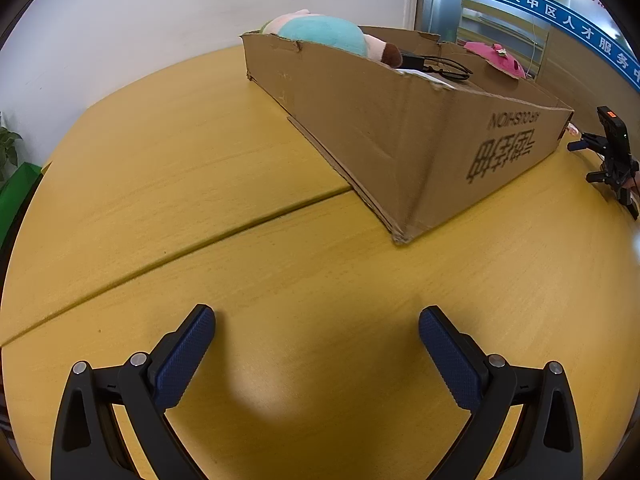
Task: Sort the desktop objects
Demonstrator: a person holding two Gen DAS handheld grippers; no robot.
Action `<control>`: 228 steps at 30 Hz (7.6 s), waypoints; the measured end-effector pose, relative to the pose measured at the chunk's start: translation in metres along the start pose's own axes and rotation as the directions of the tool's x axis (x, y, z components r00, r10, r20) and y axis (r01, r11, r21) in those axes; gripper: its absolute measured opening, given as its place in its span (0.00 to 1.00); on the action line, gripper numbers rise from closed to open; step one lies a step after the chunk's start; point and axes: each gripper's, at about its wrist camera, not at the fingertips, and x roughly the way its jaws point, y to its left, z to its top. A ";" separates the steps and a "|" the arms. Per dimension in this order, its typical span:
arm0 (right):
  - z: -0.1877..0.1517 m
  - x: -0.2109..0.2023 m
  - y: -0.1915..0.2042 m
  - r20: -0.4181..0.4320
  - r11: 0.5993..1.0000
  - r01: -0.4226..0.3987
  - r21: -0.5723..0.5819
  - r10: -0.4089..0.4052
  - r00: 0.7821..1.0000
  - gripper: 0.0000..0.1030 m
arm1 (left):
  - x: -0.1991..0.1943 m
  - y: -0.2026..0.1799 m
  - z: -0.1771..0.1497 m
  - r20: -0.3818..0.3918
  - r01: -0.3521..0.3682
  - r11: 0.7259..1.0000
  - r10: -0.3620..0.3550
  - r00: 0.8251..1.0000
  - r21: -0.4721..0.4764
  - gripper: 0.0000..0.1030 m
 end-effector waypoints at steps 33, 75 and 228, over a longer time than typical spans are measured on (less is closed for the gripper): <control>-0.017 -0.015 -0.071 -0.003 0.993 -0.063 -0.099 0.063 0.998 1.00 | 0.002 0.004 -0.001 0.002 -0.001 1.000 0.001 1.000 0.001 1.00; -0.016 -0.016 -0.069 -0.002 0.993 -0.062 -0.100 0.062 0.998 1.00 | 0.005 0.005 0.000 0.002 -0.005 1.000 0.005 1.000 -0.004 1.00; 0.008 -0.071 0.297 0.180 0.972 -0.119 0.205 0.082 0.980 0.94 | -0.156 -0.208 -0.084 0.265 0.350 0.868 -0.266 0.927 -0.353 0.83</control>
